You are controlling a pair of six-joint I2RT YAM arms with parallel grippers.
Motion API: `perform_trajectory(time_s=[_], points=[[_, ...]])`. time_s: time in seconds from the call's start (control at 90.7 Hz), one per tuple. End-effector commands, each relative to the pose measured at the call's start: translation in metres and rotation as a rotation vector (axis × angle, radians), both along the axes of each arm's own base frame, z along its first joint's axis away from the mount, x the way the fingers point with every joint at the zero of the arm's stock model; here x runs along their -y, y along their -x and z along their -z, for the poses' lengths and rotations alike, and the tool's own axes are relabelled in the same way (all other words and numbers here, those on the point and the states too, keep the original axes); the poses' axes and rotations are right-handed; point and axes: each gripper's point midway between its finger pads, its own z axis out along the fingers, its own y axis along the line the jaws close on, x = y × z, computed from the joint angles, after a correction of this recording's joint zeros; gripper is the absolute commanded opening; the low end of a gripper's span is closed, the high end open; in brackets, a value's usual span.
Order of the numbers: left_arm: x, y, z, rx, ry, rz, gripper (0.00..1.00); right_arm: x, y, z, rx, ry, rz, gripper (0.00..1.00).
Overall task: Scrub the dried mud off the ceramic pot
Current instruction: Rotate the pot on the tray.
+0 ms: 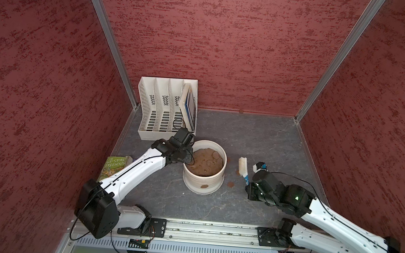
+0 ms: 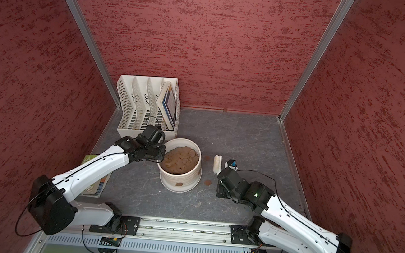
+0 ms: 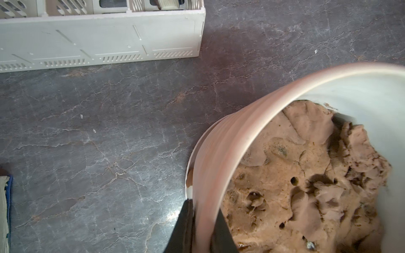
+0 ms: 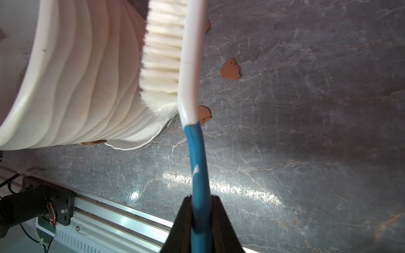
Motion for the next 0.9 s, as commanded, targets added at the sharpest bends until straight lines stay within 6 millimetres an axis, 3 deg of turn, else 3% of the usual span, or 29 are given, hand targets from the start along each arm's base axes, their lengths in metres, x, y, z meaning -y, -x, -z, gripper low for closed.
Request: perform_trajectory(time_s=[0.0, 0.121, 0.309, 0.474, 0.661, 0.893], points=[[0.024, 0.007, -0.012, -0.011, 0.175, -0.010, 0.07, -0.002, 0.002, 0.000, -0.002, 0.010, 0.000, 0.00], [0.028, 0.004, -0.011, -0.011, 0.185, -0.013, 0.15, -0.004, 0.005, -0.001, -0.004, 0.005, -0.009, 0.00], [0.031, -0.005, -0.017, 0.016, 0.181, -0.004, 0.41, -0.014, 0.011, 0.005, -0.025, 0.017, -0.017, 0.00], [0.031, -0.018, -0.018, 0.041, 0.163, -0.006, 0.49, -0.023, 0.014, 0.006, -0.032, 0.007, -0.004, 0.00], [0.031, -0.025, -0.006, 0.024, 0.138, -0.013, 0.48, -0.024, 0.013, 0.004, -0.028, 0.008, 0.005, 0.00], [0.023, -0.019, -0.006, 0.014, 0.114, -0.023, 0.30, -0.023, 0.013, 0.006, -0.039, 0.029, 0.012, 0.00]])
